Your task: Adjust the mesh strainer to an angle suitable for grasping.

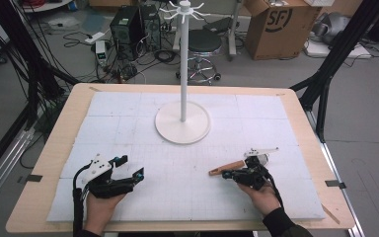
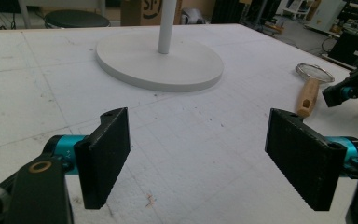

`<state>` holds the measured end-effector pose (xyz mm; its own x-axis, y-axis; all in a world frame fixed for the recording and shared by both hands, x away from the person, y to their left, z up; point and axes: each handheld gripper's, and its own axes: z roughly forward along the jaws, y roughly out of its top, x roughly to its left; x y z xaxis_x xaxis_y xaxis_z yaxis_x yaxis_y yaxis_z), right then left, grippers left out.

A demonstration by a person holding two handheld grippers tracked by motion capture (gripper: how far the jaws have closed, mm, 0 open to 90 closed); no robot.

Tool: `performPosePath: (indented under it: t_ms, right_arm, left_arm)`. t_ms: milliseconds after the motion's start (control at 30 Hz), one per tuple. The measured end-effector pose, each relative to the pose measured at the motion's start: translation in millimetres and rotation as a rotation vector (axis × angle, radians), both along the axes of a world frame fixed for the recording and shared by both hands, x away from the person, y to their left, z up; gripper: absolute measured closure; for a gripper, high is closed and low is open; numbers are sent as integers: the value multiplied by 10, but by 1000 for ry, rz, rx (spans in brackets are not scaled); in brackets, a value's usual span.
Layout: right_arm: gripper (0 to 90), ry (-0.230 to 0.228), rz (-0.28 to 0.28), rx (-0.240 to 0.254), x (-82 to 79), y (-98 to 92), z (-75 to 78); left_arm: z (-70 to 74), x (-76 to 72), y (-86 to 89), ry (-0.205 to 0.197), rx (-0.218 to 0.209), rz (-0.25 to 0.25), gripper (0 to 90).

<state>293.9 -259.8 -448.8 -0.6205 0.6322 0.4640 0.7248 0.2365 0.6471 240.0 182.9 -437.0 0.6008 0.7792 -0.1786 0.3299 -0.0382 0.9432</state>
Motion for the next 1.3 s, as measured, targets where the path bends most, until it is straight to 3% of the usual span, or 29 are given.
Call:
performPosePath:
  t_ms: [133, 200, 367, 1300]
  right_arm:
    - [900, 62, 49, -6, 3, 154, -75]
    - [900, 69, 62, -29, 24, 208, -102]
    - [900, 80, 44, -28, 132, 278, -96]
    - [900, 70, -58, -19, 686, 410, -114]
  left_arm:
    - [-1, -1, -3, 0, 1, -1, 227]
    - [-1, 0, 3, 0, 3, -2, 227]
    - [2, -2, 9, -1, 2, 1, 228]
    - [0, 8, -5, -1, 2, -2, 229]
